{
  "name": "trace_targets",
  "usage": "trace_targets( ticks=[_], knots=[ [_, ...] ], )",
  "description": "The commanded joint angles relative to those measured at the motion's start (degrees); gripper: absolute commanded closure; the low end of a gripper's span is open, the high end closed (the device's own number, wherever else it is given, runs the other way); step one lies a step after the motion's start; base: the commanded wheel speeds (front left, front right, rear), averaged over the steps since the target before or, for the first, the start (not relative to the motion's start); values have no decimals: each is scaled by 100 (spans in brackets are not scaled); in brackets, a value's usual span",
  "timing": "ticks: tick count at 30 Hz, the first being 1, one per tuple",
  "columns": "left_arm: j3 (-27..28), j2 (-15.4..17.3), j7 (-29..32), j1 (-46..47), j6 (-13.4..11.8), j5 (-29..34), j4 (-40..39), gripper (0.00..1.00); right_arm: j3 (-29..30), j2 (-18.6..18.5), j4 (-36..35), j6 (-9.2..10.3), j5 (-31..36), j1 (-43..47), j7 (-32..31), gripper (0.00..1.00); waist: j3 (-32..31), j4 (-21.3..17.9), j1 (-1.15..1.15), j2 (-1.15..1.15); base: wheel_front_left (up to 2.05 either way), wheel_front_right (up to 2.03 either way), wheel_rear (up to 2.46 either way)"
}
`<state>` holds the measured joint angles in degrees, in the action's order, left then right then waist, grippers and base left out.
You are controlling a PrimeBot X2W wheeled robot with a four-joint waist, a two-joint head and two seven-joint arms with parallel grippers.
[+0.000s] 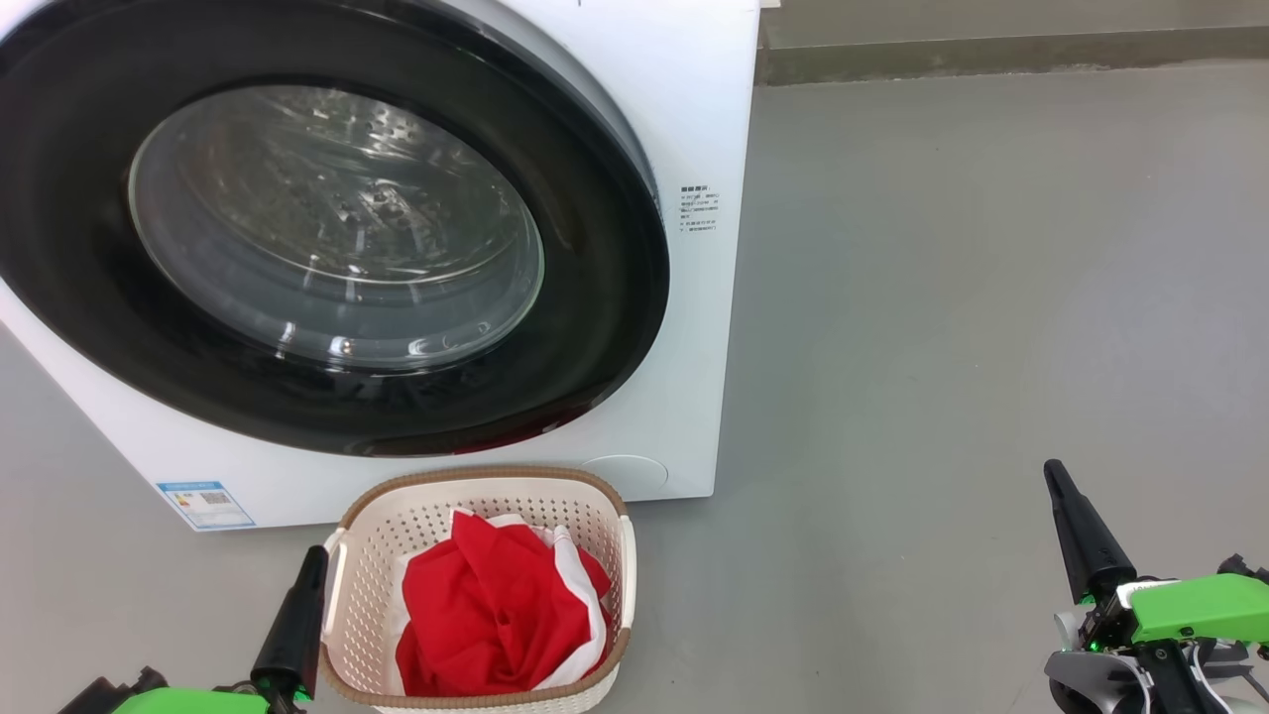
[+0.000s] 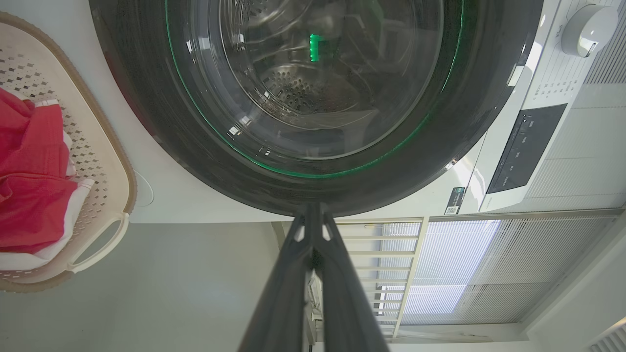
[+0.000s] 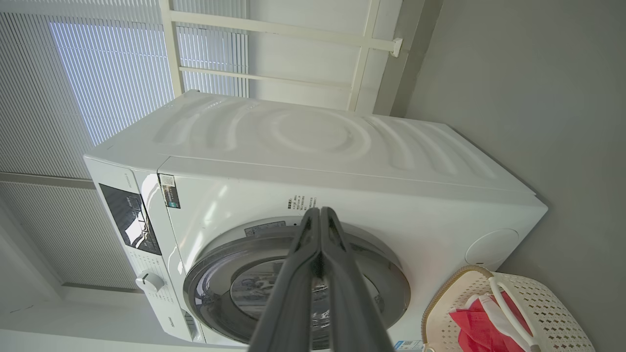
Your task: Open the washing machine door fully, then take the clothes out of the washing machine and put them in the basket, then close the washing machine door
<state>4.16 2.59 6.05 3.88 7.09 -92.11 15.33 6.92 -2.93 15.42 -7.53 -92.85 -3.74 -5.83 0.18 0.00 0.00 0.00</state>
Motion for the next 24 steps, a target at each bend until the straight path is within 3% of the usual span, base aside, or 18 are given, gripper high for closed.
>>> trace_targets(
  ticks=[1,24],
  knots=[
    [209,52,22,229,40,-28,-129,100,-86,-31,-142,4,30,-240,-28,100,0,0,0,0,0,0,0],
    [219,45,30,230,40,-20,-129,100,-72,-21,-141,4,42,-241,-40,100,0,0,0,0,0,0,0]
  ],
)
